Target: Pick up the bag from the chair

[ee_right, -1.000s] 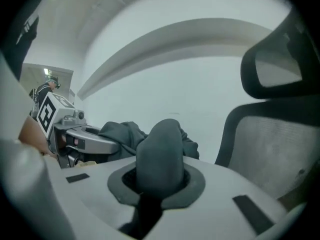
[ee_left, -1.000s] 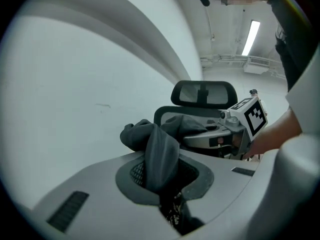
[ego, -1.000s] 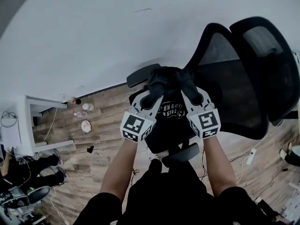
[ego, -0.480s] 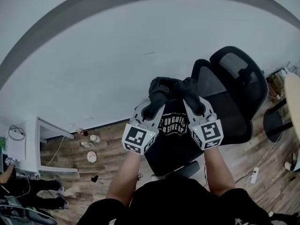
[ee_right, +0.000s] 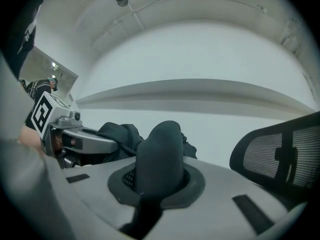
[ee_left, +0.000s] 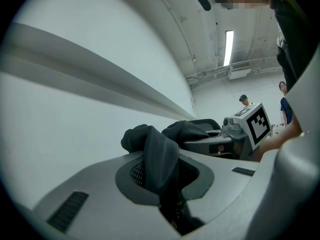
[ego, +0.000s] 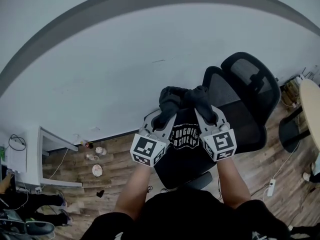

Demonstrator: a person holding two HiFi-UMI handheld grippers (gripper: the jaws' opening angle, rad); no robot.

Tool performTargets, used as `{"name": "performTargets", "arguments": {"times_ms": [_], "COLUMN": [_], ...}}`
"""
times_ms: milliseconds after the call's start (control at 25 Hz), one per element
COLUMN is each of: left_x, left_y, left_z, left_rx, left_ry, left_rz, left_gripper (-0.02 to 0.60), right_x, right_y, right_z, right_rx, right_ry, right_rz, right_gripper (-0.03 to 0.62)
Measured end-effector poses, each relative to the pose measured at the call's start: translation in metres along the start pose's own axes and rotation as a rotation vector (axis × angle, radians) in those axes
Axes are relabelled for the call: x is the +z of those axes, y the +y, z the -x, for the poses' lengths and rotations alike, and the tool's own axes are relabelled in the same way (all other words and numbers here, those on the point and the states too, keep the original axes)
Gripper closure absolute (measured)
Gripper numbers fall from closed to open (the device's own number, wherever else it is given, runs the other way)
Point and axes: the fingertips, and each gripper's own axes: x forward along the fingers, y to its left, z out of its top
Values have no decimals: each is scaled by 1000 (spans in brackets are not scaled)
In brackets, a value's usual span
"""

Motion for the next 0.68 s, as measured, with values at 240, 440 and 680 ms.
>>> {"name": "performTargets", "arguments": {"times_ms": [240, 440, 680], "left_x": [-2, -4, -5], "left_y": [-3, -5, -6], "left_z": [2, 2, 1], "left_rx": [3, 10, 14], "left_ry": [7, 12, 14], "left_rz": [8, 9, 4], "left_gripper": [518, 518, 518], "right_x": [-2, -5, -8], "right_y": [2, 2, 2], "right_z": [3, 4, 4], "right_rx": [-2, 0, 10], "right_ry": [-5, -2, -8], "right_rz": [3, 1, 2], "right_gripper": [540, 540, 541]}}
